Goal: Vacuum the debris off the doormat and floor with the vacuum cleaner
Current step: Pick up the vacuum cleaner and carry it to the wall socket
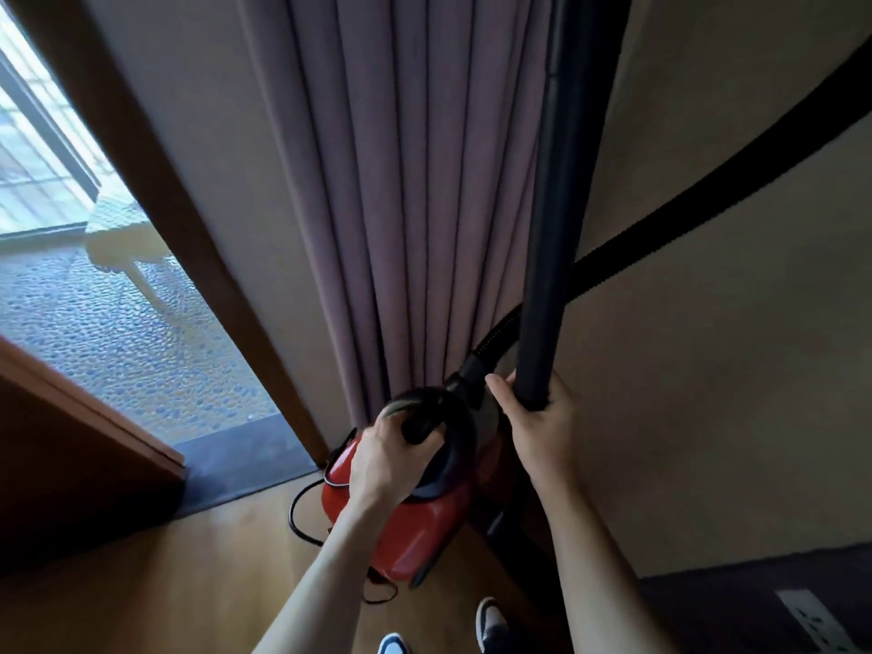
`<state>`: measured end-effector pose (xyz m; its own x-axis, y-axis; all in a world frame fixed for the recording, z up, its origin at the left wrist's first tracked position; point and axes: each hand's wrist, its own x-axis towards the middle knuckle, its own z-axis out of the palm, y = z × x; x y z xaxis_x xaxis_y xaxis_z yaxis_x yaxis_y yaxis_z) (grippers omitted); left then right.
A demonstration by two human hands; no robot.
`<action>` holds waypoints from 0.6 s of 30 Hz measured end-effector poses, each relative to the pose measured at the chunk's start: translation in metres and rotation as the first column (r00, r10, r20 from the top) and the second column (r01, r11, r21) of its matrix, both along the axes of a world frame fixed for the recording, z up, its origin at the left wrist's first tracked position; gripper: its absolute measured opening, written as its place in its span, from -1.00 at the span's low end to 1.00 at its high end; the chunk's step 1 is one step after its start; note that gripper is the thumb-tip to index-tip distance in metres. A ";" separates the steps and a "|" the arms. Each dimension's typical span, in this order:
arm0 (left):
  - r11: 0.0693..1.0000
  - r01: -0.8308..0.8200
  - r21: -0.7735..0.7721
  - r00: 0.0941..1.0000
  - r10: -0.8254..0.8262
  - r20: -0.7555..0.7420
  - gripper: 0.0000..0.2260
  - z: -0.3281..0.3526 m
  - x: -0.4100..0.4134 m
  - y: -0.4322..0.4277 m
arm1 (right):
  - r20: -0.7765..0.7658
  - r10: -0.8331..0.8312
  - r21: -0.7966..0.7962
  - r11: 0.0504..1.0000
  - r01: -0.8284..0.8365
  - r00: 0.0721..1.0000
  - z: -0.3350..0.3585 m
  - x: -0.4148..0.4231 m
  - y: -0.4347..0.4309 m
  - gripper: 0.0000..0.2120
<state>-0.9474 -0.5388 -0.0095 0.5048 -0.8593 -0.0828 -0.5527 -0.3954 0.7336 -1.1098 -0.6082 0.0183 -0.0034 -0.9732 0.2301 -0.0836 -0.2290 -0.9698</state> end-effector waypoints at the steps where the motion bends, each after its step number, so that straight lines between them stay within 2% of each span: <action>1: 1.000 -0.031 0.003 1.000 0.031 0.003 -0.74 -0.001 0.001 0.000 | 0.009 0.034 0.006 0.999 -0.034 0.999 -0.002 0.004 -0.004 -0.74; 5: 0.986 -0.167 0.021 0.986 0.167 0.009 -0.74 -0.004 -0.001 0.006 | -0.005 0.229 0.032 0.973 -0.229 0.973 -0.009 0.019 -0.015 -0.77; 10: 0.918 -0.396 0.010 0.918 0.396 -0.022 -0.76 -0.003 -0.007 0.028 | -0.029 0.486 0.061 0.873 -0.484 0.873 -0.011 0.035 -0.023 -0.73; 13: 0.842 -0.539 -0.005 0.842 0.539 -0.024 -0.79 0.000 -0.009 0.050 | -0.038 0.601 0.104 0.797 -0.595 0.799 -0.015 0.049 -0.020 -0.75; 18: 0.666 -0.745 -0.034 0.667 0.745 -0.003 -0.72 0.007 -0.017 0.098 | -0.067 0.758 0.097 0.653 -0.751 0.649 -0.020 0.076 -0.001 -0.72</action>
<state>-0.9642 -0.4408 -0.0030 0.9787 -0.1980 -0.0547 -0.0912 -0.6571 0.7483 -1.0342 -0.6095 -0.0012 0.7561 -0.6407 0.1338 0.0038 -0.2002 -0.9798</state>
